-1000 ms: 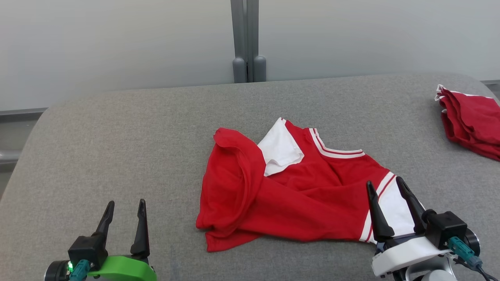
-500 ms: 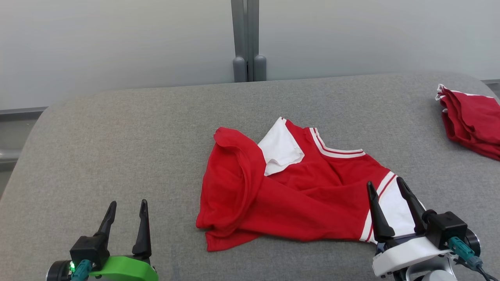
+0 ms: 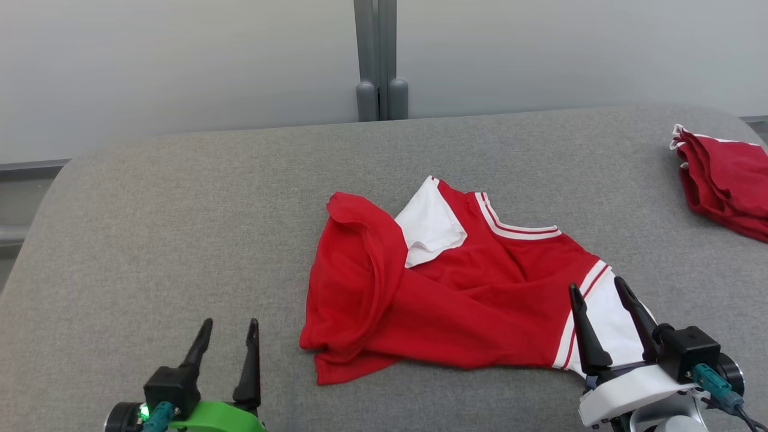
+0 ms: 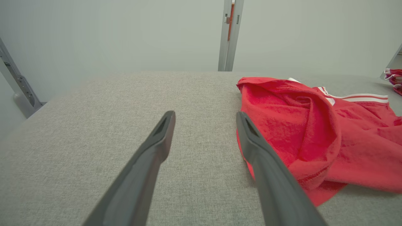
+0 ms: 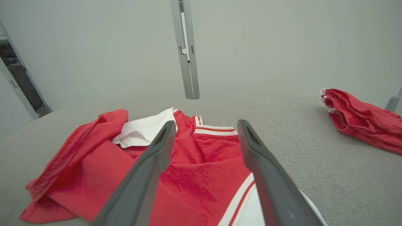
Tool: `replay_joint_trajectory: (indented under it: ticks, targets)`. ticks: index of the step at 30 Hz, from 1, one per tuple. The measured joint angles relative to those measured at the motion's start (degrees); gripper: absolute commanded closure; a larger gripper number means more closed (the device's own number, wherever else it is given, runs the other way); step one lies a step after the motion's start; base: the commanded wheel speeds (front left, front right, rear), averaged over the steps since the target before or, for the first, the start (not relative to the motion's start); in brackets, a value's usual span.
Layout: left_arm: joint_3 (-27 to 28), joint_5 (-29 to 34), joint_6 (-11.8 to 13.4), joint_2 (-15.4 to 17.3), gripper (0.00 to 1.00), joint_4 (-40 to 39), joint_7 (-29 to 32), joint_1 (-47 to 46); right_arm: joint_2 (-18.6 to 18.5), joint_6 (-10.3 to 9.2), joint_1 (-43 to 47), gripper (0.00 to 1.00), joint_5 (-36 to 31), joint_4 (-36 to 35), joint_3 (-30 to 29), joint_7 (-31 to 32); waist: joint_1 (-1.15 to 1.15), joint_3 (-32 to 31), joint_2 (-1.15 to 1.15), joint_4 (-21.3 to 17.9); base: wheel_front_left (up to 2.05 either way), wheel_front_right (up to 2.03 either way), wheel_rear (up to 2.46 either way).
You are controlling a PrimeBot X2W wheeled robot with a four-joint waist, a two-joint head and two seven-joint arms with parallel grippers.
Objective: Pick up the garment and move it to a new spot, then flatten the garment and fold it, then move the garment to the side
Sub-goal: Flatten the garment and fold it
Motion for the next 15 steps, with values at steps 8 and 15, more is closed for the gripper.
replay_joint_trajectory:
  ticks: [8, 15]
  targets:
    - [-8.78, -0.53, -0.81, -0.86, 0.0, 6.2, 0.24, 0.0, -2.72, 0.0, -3.89, 0.0, -0.96, 8.93, -3.32, 0.0, 0.0, 2.0, 0.0, -0.56, 0.0, 0.0, 0.0]
    - [-13.95, -2.52, -0.99, -1.15, 0.0, 13.77, 0.24, -2.82, -4.82, 0.0, -9.05, 0.0, -1.9, 20.05, -6.41, 0.0, 0.0, 4.92, 0.0, -1.1, 0.0, 0.0, 0.0]
